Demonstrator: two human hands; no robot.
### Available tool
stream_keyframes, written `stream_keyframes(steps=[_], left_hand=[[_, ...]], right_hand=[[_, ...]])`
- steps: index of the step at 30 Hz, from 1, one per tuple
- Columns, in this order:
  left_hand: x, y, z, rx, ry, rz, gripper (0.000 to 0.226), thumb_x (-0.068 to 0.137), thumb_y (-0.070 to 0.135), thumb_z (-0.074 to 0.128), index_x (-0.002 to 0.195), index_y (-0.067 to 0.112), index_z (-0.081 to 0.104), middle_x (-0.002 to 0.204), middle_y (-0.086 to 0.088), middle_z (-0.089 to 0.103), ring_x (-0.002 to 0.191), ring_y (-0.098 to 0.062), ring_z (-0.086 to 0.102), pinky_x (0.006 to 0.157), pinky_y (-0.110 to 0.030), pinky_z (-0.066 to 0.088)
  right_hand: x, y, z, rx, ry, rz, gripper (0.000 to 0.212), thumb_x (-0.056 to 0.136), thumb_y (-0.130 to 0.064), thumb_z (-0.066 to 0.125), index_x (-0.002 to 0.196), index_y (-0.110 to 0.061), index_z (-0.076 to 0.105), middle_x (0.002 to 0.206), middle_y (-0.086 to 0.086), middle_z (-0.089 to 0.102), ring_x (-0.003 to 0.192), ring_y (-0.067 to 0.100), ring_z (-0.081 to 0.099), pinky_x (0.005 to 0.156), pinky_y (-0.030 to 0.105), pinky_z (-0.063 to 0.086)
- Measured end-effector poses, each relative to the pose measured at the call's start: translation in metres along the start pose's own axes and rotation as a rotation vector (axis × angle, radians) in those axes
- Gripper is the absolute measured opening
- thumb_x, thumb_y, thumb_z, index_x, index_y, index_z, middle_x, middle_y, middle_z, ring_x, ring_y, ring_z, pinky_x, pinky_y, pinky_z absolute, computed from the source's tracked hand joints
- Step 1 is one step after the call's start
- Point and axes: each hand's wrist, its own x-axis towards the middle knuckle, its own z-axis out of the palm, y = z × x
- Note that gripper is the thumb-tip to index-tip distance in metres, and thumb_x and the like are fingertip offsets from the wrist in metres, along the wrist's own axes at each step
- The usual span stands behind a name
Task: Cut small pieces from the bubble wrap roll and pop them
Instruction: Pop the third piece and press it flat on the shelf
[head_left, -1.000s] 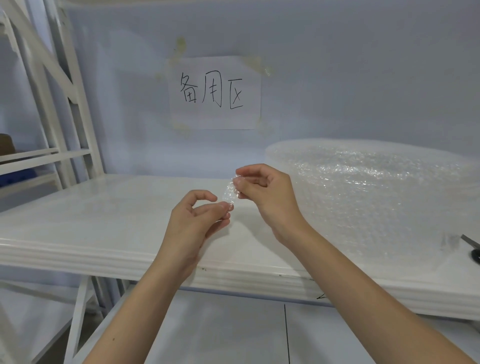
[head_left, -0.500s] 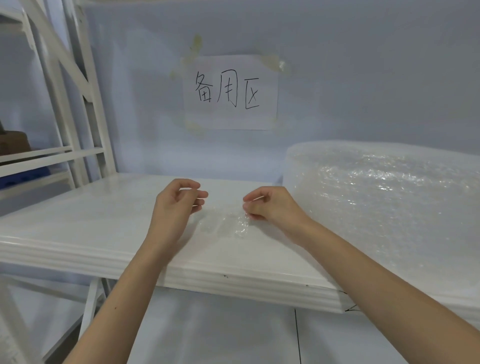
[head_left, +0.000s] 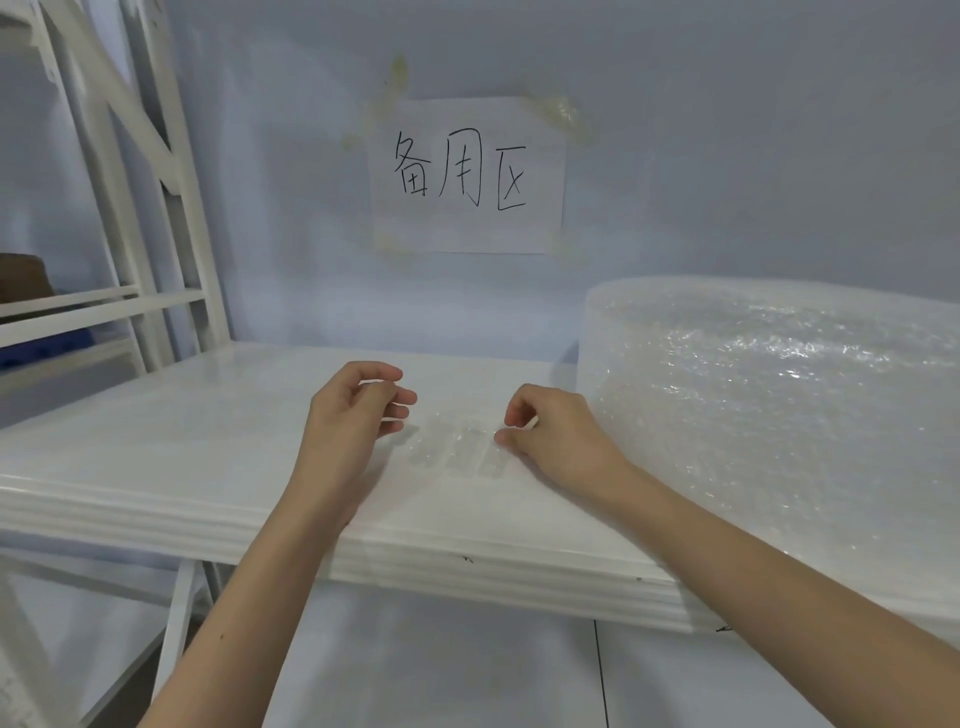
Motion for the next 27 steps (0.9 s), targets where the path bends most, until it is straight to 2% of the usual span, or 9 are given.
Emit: stream_keyframes(steps=[3, 6, 8, 13, 15, 18, 21, 23, 27], left_hand=[[-0.001, 0.0, 0.0, 0.013, -0.02, -0.003, 0.021, 0.092, 0.006, 0.048, 0.095, 0.014, 0.067, 0.087, -0.008, 0.072, 0.079, -0.02, 0.064, 0.079, -0.032, 0.053], [-0.001, -0.001, -0.001, 0.043, -0.07, -0.012, 0.019, 0.092, 0.007, 0.05, 0.097, 0.013, 0.067, 0.092, -0.009, 0.073, 0.085, -0.02, 0.065, 0.084, -0.033, 0.053], [-0.001, -0.002, -0.001, 0.066, -0.103, -0.007, 0.018, 0.092, 0.007, 0.054, 0.097, 0.015, 0.069, 0.096, -0.007, 0.075, 0.091, -0.02, 0.066, 0.088, -0.034, 0.052], [0.0, -0.01, -0.002, 0.282, -0.171, 0.05, 0.03, 0.09, 0.001, 0.053, 0.093, 0.022, 0.075, 0.105, 0.01, 0.072, 0.099, -0.003, 0.065, 0.079, -0.016, 0.045], [0.001, -0.014, -0.002, 0.363, -0.184, 0.059, 0.036, 0.089, 0.0, 0.051, 0.094, 0.027, 0.075, 0.11, 0.014, 0.07, 0.107, -0.002, 0.062, 0.081, -0.016, 0.044], [0.004, -0.017, -0.003, 0.419, -0.195, 0.058, 0.04, 0.088, 0.001, 0.05, 0.094, 0.033, 0.073, 0.115, 0.013, 0.069, 0.113, -0.006, 0.061, 0.087, -0.02, 0.044], [0.005, -0.017, -0.003, 0.466, -0.201, 0.057, 0.04, 0.089, 0.004, 0.05, 0.095, 0.037, 0.071, 0.116, 0.014, 0.068, 0.115, -0.008, 0.06, 0.091, -0.022, 0.043], [0.004, -0.017, -0.003, 0.511, -0.211, 0.062, 0.038, 0.091, 0.008, 0.049, 0.102, 0.037, 0.071, 0.12, 0.017, 0.065, 0.119, -0.009, 0.057, 0.094, -0.023, 0.041], [-0.002, -0.012, 0.001, 0.65, -0.311, 0.121, 0.041, 0.096, 0.014, 0.047, 0.131, 0.03, 0.06, 0.143, 0.016, 0.05, 0.134, -0.006, 0.042, 0.102, -0.017, 0.027]], right_hand=[[0.0, -0.001, -0.001, -0.089, -0.024, -0.048, 0.018, 0.088, -0.023, 0.065, 0.082, -0.007, 0.07, 0.093, 0.007, 0.068, 0.077, 0.018, 0.059, 0.064, 0.026, 0.045], [-0.004, -0.005, -0.006, -0.063, -0.035, -0.07, 0.02, 0.09, -0.027, 0.063, 0.088, -0.011, 0.075, 0.095, 0.002, 0.067, 0.075, 0.007, 0.059, 0.065, 0.019, 0.045], [-0.008, -0.005, -0.008, -0.077, -0.037, -0.09, 0.019, 0.088, -0.03, 0.063, 0.091, -0.015, 0.075, 0.1, -0.001, 0.067, 0.082, 0.008, 0.061, 0.073, 0.02, 0.047], [-0.02, -0.007, -0.007, -0.13, -0.104, -0.081, 0.032, 0.085, -0.037, 0.065, 0.11, -0.018, 0.071, 0.114, -0.004, 0.062, 0.098, 0.008, 0.059, 0.088, 0.027, 0.049], [-0.022, -0.007, -0.008, -0.131, -0.121, -0.078, 0.036, 0.085, -0.037, 0.066, 0.114, -0.017, 0.07, 0.116, -0.003, 0.062, 0.099, 0.009, 0.06, 0.09, 0.027, 0.05], [-0.023, -0.005, -0.009, -0.124, -0.129, -0.077, 0.036, 0.085, -0.034, 0.068, 0.113, -0.011, 0.07, 0.113, 0.003, 0.066, 0.099, 0.015, 0.063, 0.089, 0.028, 0.051], [-0.024, -0.006, -0.009, -0.132, -0.134, -0.091, 0.039, 0.083, -0.031, 0.066, 0.094, 0.006, 0.067, 0.102, 0.024, 0.066, 0.091, 0.035, 0.062, 0.083, 0.044, 0.052], [-0.024, -0.004, -0.007, -0.135, -0.149, -0.102, 0.042, 0.083, -0.03, 0.065, 0.093, 0.011, 0.063, 0.108, 0.027, 0.064, 0.095, 0.038, 0.061, 0.085, 0.048, 0.052], [-0.025, -0.007, -0.009, -0.154, -0.16, -0.142, 0.033, 0.088, -0.035, 0.063, 0.101, -0.007, 0.074, 0.135, 0.0, 0.057, 0.123, 0.017, 0.053, 0.102, 0.032, 0.042]])
